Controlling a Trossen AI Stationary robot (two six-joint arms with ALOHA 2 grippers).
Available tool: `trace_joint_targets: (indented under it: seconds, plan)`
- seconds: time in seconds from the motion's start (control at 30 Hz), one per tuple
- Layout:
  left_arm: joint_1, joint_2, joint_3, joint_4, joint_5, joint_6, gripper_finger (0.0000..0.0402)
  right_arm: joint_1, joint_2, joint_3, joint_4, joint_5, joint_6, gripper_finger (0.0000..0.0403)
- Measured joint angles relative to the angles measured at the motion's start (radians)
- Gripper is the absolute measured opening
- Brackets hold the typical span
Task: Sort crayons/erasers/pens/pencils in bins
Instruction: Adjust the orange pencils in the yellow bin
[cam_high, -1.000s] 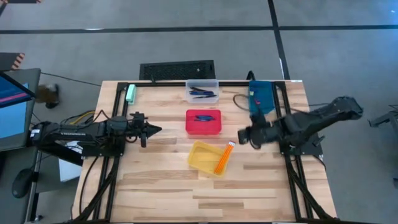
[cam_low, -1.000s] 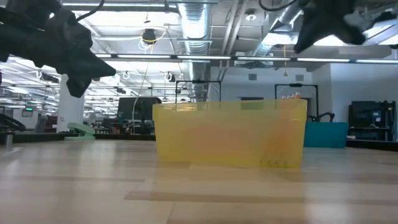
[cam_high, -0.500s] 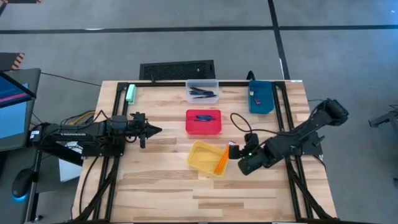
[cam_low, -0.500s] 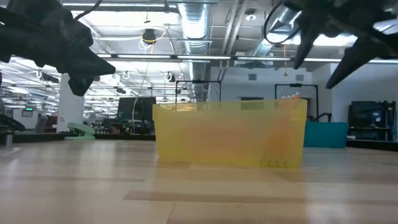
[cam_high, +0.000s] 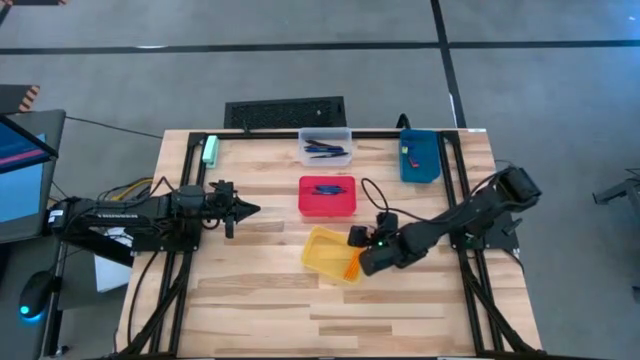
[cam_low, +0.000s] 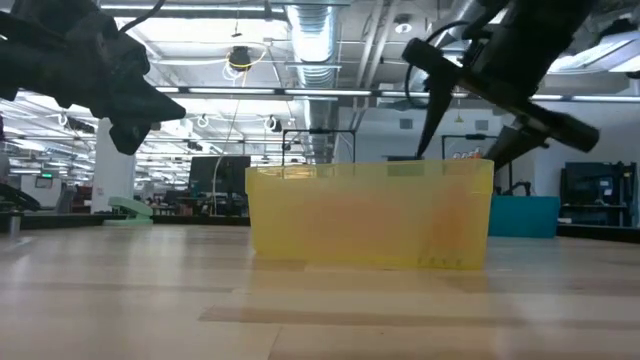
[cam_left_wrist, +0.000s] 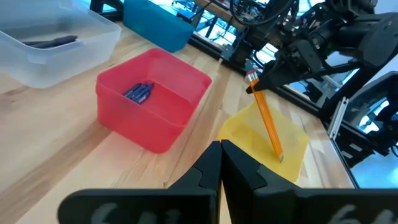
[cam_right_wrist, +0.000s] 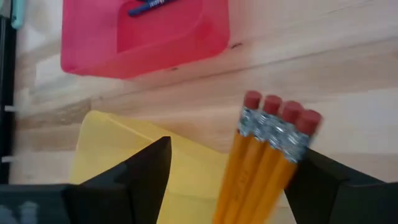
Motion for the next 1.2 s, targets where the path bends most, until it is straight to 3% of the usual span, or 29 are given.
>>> trace_joint_targets:
  seconds: [0.2,0.6,0.73,1.2]
  plan:
    - [0.000,0.000,0.000,-0.001,0.000,-0.002,0.0000,-0.019,0.016,-0.001,0.059,0.029,-0.057,0.0258]
    - [0.000,0.000,0.000,-0.011,-0.001,-0.004,0.0000,-0.105,0.030,0.000,0.196,0.018,-0.299,0.0101]
    - [0.000,0.000,0.000,-0.011,-0.001,-0.006,0.0000,-0.130,0.030,0.000,0.245,-0.030,-0.395,0.0065]
    - [0.000,0.000,0.000,-0.011,-0.001,-0.006,0.0000,-0.232,0.030,0.000,0.449,-0.193,-0.765,0.0048]
